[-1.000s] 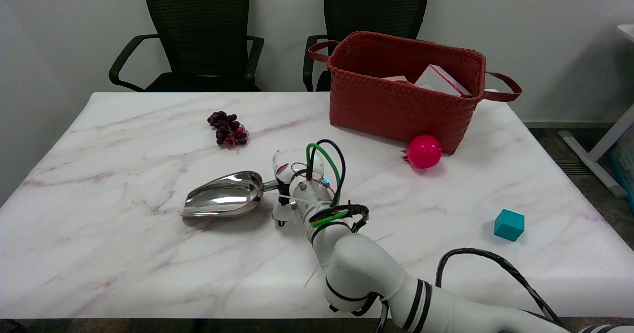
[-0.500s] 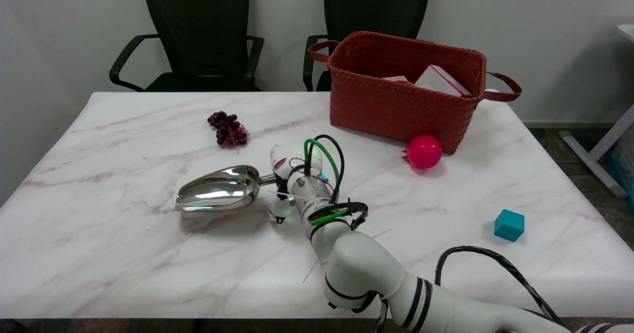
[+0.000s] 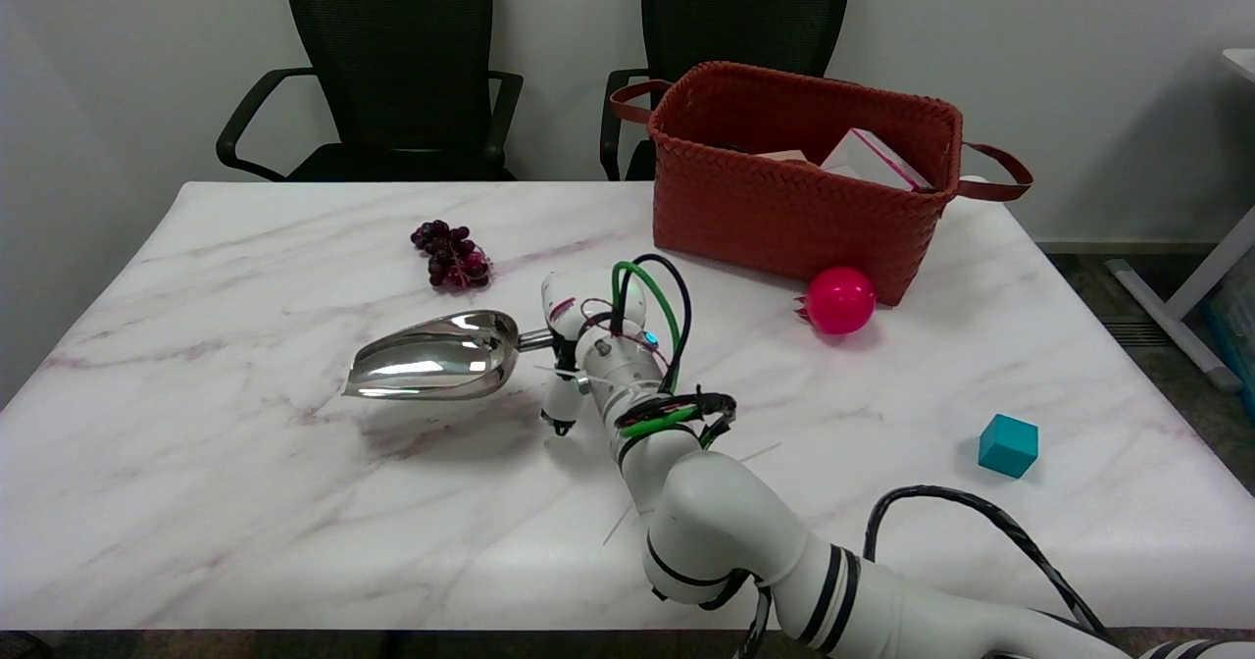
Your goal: Pick up the stainless steel scoop.
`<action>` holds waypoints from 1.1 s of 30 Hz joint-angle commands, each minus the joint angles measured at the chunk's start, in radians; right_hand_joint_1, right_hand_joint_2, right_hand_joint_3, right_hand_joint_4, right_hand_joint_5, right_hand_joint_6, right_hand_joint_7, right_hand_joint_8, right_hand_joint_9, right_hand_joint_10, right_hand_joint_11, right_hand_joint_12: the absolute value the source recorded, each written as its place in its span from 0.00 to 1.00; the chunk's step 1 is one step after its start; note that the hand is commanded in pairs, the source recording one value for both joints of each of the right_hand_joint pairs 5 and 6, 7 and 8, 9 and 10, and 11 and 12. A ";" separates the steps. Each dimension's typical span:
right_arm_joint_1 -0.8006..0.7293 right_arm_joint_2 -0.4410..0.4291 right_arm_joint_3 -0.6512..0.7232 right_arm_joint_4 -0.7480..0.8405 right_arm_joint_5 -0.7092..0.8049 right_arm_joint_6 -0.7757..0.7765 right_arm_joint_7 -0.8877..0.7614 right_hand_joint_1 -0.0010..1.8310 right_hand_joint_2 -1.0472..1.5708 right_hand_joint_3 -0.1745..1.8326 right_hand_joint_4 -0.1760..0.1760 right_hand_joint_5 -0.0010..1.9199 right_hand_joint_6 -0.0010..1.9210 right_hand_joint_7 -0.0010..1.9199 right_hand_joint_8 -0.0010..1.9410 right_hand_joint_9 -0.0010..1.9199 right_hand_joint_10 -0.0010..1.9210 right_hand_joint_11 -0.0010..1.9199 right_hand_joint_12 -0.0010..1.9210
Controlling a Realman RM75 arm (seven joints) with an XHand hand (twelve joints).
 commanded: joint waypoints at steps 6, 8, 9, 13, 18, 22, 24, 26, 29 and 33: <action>-0.007 0.002 0.065 0.063 -0.059 0.009 0.068 0.67 0.42 0.38 0.50 0.93 0.93 0.97 0.96 0.98 0.98 0.90 0.90; -0.010 0.002 0.074 0.072 -0.080 0.014 0.101 0.67 0.42 0.38 0.50 0.93 0.93 0.97 0.96 0.98 0.98 0.90 0.90; -0.011 0.003 0.079 0.075 -0.086 0.015 0.110 0.67 0.42 0.38 0.50 0.93 0.93 0.97 0.96 0.98 0.98 0.90 0.90; -0.011 0.018 0.089 0.099 -0.093 0.016 0.117 0.66 0.42 0.38 0.50 0.93 0.93 0.97 0.96 0.99 0.99 0.91 0.91; -0.004 0.049 0.108 0.130 -0.093 0.014 0.114 0.66 0.43 0.38 0.50 0.93 0.93 0.98 0.96 0.99 0.99 0.91 0.91; 0.008 0.087 0.145 0.163 -0.083 0.005 0.114 0.66 0.43 0.38 0.50 0.93 0.93 0.98 0.97 0.99 0.99 0.92 0.91; 0.021 0.109 0.162 0.180 -0.070 0.001 0.111 0.66 0.43 0.38 0.50 0.93 0.93 0.98 0.97 0.99 0.99 0.92 0.92; 0.035 0.132 0.168 0.191 -0.055 -0.002 0.104 0.66 0.43 0.38 0.50 0.94 0.93 0.98 0.96 0.99 0.99 0.92 0.92; 0.063 0.169 0.180 0.201 -0.028 -0.001 0.103 0.66 0.43 0.38 0.50 0.94 0.94 0.97 0.96 0.99 0.99 0.92 0.92; 0.105 0.214 0.204 0.202 -0.001 -0.004 0.102 0.66 0.43 0.38 0.50 0.94 0.94 0.98 0.96 0.99 0.99 0.92 0.92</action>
